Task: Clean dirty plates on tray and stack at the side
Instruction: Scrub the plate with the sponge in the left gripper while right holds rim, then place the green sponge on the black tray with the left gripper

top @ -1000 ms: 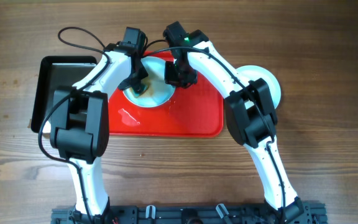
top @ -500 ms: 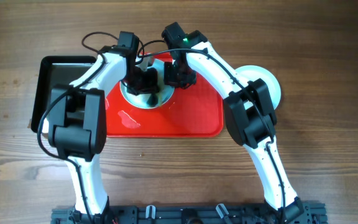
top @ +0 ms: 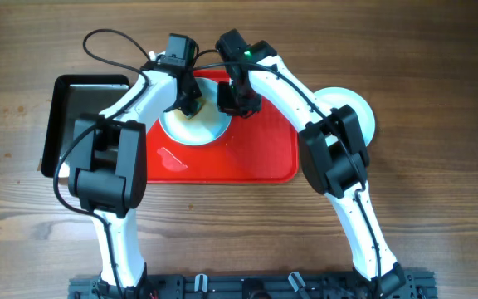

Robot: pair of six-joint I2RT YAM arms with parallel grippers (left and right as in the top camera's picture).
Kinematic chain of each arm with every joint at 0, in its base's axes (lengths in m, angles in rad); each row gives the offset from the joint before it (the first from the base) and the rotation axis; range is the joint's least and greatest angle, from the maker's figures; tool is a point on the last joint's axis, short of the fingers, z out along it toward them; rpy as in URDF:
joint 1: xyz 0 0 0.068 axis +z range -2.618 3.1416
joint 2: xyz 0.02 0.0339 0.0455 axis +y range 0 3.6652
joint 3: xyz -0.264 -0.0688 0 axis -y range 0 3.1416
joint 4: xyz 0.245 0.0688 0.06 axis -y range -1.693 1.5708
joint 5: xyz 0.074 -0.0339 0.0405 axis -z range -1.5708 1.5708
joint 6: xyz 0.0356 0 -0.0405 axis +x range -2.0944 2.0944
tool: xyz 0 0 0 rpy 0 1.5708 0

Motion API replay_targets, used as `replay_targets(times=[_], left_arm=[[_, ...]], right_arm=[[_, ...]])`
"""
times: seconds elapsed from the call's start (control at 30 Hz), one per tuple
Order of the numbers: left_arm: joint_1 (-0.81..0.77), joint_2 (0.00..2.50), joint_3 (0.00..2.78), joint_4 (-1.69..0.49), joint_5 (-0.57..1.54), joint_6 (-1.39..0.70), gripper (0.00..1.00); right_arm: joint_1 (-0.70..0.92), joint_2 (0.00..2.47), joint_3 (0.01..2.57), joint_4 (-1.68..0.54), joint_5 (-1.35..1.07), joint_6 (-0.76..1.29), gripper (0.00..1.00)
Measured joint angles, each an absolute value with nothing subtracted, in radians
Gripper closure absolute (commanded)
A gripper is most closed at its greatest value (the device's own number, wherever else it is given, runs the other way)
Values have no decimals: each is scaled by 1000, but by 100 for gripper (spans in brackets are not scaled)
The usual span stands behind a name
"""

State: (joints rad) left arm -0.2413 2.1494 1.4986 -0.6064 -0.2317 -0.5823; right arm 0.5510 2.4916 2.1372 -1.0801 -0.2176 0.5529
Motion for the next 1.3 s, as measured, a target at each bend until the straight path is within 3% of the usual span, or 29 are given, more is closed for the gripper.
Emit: replay_targets(times=[0.17,0.43,0.67,1.03,1.27,1.3], left_arm=[[-242,2149,1520,-769,-267,-600,96],[-196,2147,1552,-1076,35,-402,96],[-145,2162,1638,-1140,196,-299,96],[67,1958,1739,-1176,-64,-294,96],[229,1967,1552,-976,-116,-352,96],[231,1967,1523,-948,-116,-354,88]], right_arm=[[557,2492,2137,-1080,-228,553,96],[561,2492,2137,-1089,-226,538,96],[561,2492,2137,-1089,-226,525,96],[561,2492,2137,-1089,-227,522,96],[561,2492,2137,-1088,-227,522,96],[561,2492,2137,-1088,-227,522,96]])
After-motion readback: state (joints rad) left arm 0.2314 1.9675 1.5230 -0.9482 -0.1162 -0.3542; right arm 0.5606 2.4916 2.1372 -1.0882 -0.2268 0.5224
